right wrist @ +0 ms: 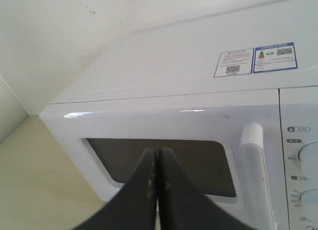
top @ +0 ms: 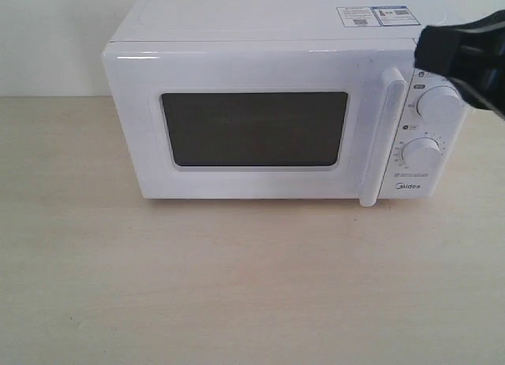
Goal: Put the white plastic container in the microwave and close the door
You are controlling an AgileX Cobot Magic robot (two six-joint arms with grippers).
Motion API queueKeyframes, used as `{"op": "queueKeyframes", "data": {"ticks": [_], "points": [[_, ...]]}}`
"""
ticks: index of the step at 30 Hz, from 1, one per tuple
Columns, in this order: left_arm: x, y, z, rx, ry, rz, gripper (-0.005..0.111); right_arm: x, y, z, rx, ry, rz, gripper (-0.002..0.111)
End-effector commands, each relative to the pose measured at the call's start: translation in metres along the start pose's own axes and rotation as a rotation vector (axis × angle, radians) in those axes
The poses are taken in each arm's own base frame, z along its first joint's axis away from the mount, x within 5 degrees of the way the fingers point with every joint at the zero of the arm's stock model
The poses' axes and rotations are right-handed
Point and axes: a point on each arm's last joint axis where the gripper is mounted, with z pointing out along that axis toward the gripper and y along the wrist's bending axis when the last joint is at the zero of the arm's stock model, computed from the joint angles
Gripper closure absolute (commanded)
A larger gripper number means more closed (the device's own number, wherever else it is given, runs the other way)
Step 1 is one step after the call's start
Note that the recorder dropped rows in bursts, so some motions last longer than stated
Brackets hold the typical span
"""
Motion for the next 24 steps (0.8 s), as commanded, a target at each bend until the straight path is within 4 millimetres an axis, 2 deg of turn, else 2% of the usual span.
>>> {"op": "queueKeyframes", "data": {"ticks": [1, 8, 11, 14, 17, 24], "points": [[0.001, 0.0, 0.0, -0.002, 0.002, -0.008, 0.102, 0.006, -0.015, -0.025, -0.051, -0.054, 0.036, 0.108], [0.001, 0.0, 0.0, -0.002, 0.002, -0.008, 0.102, 0.046, -0.049, -0.073, -0.034, -0.19, 0.089, 0.108], [0.001, 0.0, 0.0, -0.002, 0.002, -0.008, 0.102, 0.066, -0.06, -0.086, 0.018, -0.261, 0.105, 0.108], [0.001, 0.0, 0.0, -0.002, 0.002, -0.008, 0.102, 0.078, -0.066, -0.1, 0.055, -0.362, 0.16, 0.108], [0.001, 0.0, 0.0, -0.002, 0.002, -0.008, 0.102, 0.083, -0.068, -0.108, 0.067, -0.434, 0.186, 0.108], [0.001, 0.0, 0.0, -0.002, 0.002, -0.009, 0.102, 0.084, -0.068, -0.108, 0.069, -0.433, 0.191, 0.108]]}}
